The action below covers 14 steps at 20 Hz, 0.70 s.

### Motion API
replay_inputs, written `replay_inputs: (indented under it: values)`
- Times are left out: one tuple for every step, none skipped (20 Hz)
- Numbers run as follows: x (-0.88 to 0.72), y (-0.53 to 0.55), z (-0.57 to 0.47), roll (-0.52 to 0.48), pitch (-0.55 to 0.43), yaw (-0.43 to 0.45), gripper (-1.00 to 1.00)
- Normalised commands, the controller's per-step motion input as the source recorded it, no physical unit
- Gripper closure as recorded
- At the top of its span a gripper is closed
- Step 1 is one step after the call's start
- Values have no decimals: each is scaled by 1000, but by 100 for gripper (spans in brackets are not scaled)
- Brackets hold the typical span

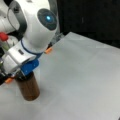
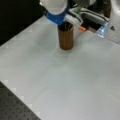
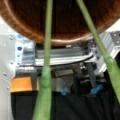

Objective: Flower insertion into a vase

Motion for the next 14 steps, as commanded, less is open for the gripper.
replay_inputs:
  values:
    - [433, 219, 129, 60, -467, -164, -100]
    - [415, 207, 119, 56, -447, -143, -100]
    - [360, 189, 102, 53, -399, -126, -100]
    - [320, 175, 105, 150, -576, -81, -100]
    - [295, 173, 124, 184, -611, -53, -100]
    - [252, 166, 128, 188, -582, -40, -100]
    - [159, 146, 117, 177, -526, -35, -100]
    - [103, 157, 114, 210, -561, -19, -100]
    - [58, 159, 104, 207, -520, -11, -100]
    - [27, 182, 81, 203, -492, 1, -100]
    - [-6, 189, 54, 189, -441, 6, -100]
    - [-32, 188, 31, 173, -392, 10, -100]
    - [-69, 172, -1, 156, -345, 16, -100]
    - [-98, 156, -31, 140, -305, 23, -100]
